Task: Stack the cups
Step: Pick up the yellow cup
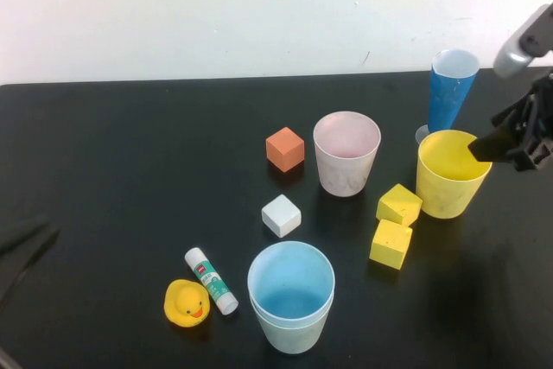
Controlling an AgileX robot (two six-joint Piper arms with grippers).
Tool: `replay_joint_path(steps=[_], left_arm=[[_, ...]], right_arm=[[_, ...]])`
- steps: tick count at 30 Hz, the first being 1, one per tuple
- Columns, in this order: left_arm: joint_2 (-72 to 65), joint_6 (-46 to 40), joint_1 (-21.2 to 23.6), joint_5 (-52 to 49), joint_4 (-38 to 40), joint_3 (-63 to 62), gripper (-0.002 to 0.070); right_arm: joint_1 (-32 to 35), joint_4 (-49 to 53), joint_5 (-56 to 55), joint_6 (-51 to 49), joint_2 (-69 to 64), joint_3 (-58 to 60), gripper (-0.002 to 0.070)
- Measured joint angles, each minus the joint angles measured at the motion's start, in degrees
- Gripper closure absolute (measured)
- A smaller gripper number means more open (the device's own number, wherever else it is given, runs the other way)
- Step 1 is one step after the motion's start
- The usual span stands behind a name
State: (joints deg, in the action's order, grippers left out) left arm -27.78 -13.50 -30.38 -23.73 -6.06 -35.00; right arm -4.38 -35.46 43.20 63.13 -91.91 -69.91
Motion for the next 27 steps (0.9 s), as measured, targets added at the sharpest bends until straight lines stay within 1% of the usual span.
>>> replay_joint_path(steps=[2,4,6,8,10,11,13,15,17,19,21,23,27], left_arm=[[1.09,0.48,0.00,-0.84,-1.06,0.60,0.0673],[1.78,0.68,0.00,-2.25,-1.73,0.85,0.0673],[2.00,1.52,0.00,-3.87,-2.30,0.85,0.0673],[2.12,2.51,0.00,-4.93,-3.18,1.13,0.0673],[2.12,3.94,0.00,-5.31,-5.09,1.81,0.0673],[2.12,4.74,0.00,-5.31,-6.54,2.37,0.0673],[2.12,7.39,-0.11,-5.31,-9.91,3.78,0.0673],[2.12,12.43,-0.11,-5.09,-14.37,5.38,0.0673],[2.12,17.50,-0.11,-4.96,-18.04,6.46,0.0673],[2.12,23.10,-0.11,-4.82,-22.05,6.86,0.0673],[2.12,27.90,-0.11,-4.39,-25.18,6.97,0.0673],[2.12,31.11,-0.11,-3.78,-27.69,6.97,0.0673],[2.12,33.85,-0.11,-3.28,-29.22,6.97,0.0673]], right_arm=[[-0.09,0.12,-2.06,0.00,-2.01,-0.58,0.0236],[-0.09,0.12,-3.92,0.00,-4.02,-0.59,0.0225],[-0.09,0.12,-4.82,0.00,-5.84,-0.59,0.0225],[-0.09,-0.10,-5.19,0.00,-7.21,-0.59,0.0241],[-0.09,-0.45,-5.46,0.00,-8.25,-0.59,0.0292],[-0.09,-0.60,-5.60,0.00,-8.60,-0.59,0.0332],[-0.09,-1.47,-5.74,0.00,-9.15,-0.59,0.0430],[-0.09,-3.16,-5.39,0.17,-9.23,-0.90,0.0558],[-0.09,-5.10,-3.34,1.22,-9.23,-2.00,0.0622],[-0.23,-7.11,0.18,2.58,-9.23,-3.59,0.0645],[-1.06,-8.42,3.54,3.09,-9.23,-5.88,0.0649],[-2.47,-8.94,4.87,3.23,-9.12,-8.29,0.0650],[-7.42,-9.14,4.71,3.52,-8.89,-15.11,0.0651]])
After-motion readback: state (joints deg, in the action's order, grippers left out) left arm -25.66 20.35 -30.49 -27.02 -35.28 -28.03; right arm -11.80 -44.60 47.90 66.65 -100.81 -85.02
